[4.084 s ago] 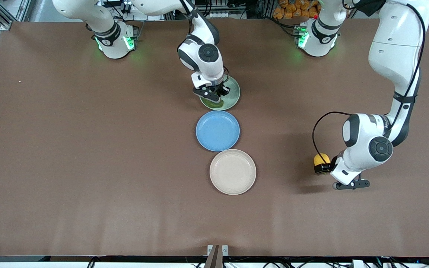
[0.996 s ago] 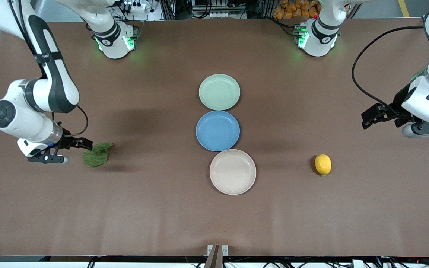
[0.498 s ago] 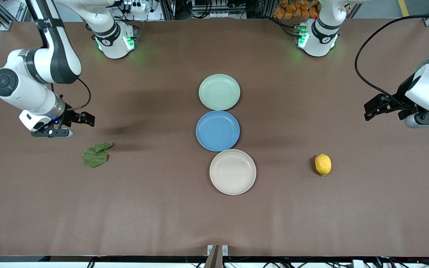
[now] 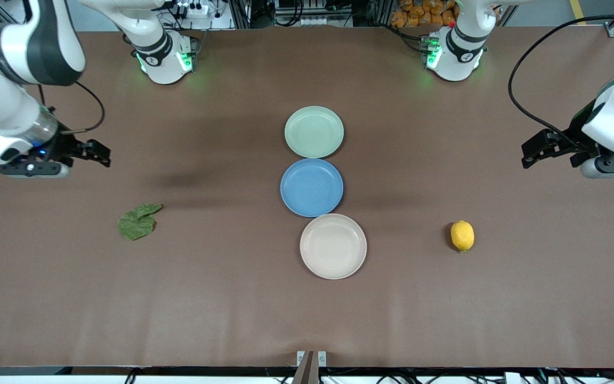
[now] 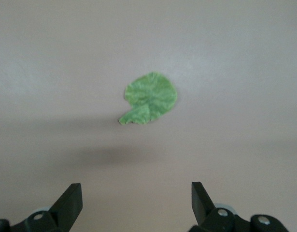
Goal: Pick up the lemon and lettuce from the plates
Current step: 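Open the right gripper over the table and draw it back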
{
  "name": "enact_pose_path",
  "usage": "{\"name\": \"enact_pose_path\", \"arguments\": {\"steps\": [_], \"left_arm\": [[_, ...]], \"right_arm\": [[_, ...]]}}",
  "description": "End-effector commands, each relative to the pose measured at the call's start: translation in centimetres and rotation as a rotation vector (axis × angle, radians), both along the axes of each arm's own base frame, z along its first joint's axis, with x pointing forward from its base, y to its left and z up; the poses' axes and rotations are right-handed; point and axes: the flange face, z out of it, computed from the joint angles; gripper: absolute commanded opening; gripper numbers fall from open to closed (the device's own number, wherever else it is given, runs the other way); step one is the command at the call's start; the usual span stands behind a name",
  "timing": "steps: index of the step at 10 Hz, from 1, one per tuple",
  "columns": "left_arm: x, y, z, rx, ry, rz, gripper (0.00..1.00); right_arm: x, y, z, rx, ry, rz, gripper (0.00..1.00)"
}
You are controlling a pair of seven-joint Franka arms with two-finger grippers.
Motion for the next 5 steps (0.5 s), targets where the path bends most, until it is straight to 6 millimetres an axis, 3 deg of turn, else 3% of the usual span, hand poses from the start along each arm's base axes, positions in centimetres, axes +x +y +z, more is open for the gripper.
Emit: {"name": "enact_pose_path", "arguments": {"steps": [1,3,5], "left_arm": [[-0.5,0.3,0.2,-0.018,0.013,-0.020,1.00],[-0.5,0.3,0.1,-0.019,0.015,-0.020,1.00],[-0.4,0.2,-0.1,-0.031,0.018,-0.016,1.00]], "right_arm": [[1.4,0.3,8.3,0.014,-0.068,0.012,1.00],[1.5,1.3,16.1,0.017,-0.116,0.030,1.00],[1.0,1.4,19.5,0.022,-0.104,0.032,1.00]]}}
